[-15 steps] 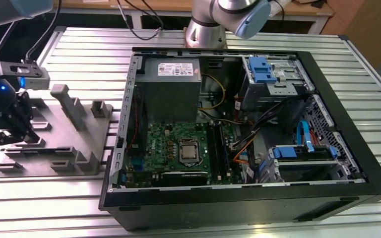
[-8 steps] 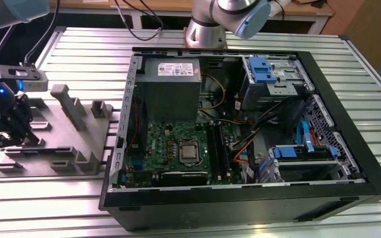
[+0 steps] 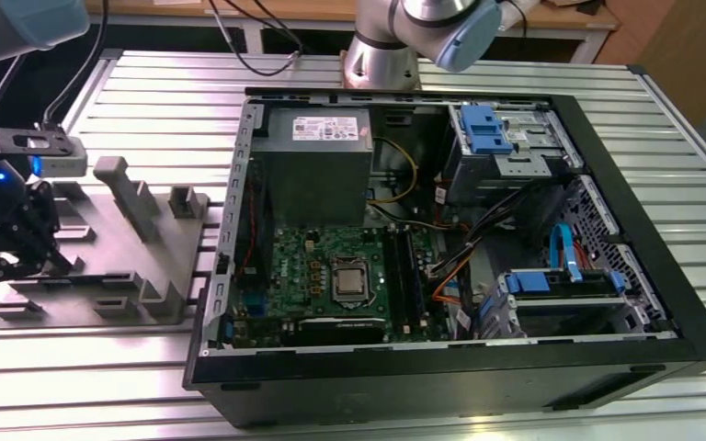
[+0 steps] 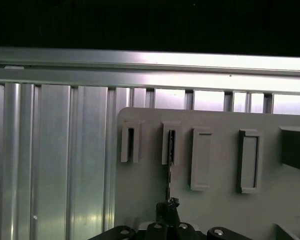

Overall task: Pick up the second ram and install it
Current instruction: 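Pick up the second ram and move it above second insertion slot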

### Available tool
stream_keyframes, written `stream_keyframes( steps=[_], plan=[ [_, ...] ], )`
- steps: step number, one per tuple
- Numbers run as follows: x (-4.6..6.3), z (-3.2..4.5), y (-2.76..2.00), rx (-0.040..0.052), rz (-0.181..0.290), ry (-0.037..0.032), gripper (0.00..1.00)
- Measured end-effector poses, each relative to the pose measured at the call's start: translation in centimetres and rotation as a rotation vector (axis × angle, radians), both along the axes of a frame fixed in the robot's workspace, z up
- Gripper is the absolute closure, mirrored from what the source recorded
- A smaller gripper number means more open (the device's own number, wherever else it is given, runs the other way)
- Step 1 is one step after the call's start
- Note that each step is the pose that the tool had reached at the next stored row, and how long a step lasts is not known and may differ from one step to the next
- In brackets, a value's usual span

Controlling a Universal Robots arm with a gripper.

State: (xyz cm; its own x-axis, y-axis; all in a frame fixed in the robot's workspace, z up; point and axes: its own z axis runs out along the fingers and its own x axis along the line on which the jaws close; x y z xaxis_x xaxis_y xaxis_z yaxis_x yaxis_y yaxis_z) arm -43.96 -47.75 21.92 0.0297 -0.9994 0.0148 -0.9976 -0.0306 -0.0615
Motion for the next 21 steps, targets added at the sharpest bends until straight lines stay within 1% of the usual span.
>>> stream_keyframes(
  steps=[9,11,13,14,15,16,18,19,21],
  plan=[
    [0.0,-0.01,-0.01,0.0,0.0,0.0001,0.89],
    [0.0,-0.01,-0.01,0.0,0.0,0.0001,0.77],
    [0.0,-0.01,-0.01,0.0001,0.0,0.0001,0.77],
    [0.0,-0.01,0.0,0.0001,0.0,0.0001,0.7],
    [0.0,-0.01,0.0,0.0001,0.0,0.0,0.7],
    [0.0,-0.05,-0.01,0.0023,0.0,-0.0002,0.7],
    [0.0,-0.24,-0.01,0.0103,0.0,-0.0004,0.7],
    [0.0,-0.36,0.0,0.0124,0.0,-0.0006,0.7],
    [0.0,-0.54,0.0,0.0131,0.0,-0.0005,0.7]
  ],
)
